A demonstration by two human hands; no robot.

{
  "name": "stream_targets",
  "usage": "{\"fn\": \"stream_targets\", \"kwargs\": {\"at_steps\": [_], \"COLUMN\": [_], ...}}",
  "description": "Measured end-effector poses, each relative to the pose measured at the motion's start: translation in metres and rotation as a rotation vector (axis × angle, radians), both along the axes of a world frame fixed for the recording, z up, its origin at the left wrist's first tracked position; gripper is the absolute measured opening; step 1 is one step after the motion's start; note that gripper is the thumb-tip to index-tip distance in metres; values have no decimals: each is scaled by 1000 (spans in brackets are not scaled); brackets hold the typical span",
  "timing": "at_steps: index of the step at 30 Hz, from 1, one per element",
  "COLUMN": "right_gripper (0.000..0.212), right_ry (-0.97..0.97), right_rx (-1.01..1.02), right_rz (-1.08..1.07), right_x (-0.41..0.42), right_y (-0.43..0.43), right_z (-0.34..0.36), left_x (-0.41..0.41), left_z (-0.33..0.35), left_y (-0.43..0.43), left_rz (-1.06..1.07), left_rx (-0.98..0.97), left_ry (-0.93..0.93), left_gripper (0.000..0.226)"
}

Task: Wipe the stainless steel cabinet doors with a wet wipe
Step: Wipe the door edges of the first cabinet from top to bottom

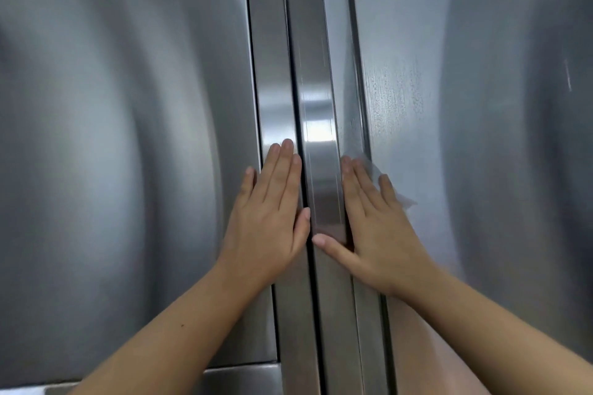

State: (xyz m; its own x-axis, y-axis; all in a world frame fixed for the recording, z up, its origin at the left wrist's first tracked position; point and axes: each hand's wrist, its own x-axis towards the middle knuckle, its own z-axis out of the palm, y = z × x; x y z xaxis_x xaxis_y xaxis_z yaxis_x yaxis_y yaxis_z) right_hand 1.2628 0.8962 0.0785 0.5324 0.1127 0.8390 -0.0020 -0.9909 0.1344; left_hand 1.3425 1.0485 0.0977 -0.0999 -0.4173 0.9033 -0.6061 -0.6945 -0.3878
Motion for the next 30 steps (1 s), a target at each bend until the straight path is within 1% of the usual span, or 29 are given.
{"fn": "stream_targets", "kwargs": {"at_steps": [3, 6, 10, 15, 20, 27, 30], "right_gripper": [92, 94, 92, 87, 85, 86, 87], "right_ry": [-6, -25, -43, -34, 12, -25, -29], "right_rx": [11, -35, 21, 47, 59, 8, 38], "right_rz": [-8, -43, -4, 33, 14, -6, 13], "right_x": [-1, 1, 4, 3, -1, 0, 1], "right_y": [0, -2, 1, 2, 4, -1, 2], "right_z": [-3, 10, 16, -17, -49, -15, -24], "left_x": [-2, 0, 0, 2, 2, 3, 4], "left_z": [-13, -19, -21, -33, -45, -57, -63], "left_y": [0, 1, -1, -2, 1, 4, 5], "left_rz": [-25, -23, -36, -43, -34, -38, -52], "left_rx": [1, 9, -16, -14, 12, 47, 48], "left_ry": [15, 14, 24, 8, 18, 38, 34], "left_gripper": [64, 63, 63, 63, 63, 65, 64]}}
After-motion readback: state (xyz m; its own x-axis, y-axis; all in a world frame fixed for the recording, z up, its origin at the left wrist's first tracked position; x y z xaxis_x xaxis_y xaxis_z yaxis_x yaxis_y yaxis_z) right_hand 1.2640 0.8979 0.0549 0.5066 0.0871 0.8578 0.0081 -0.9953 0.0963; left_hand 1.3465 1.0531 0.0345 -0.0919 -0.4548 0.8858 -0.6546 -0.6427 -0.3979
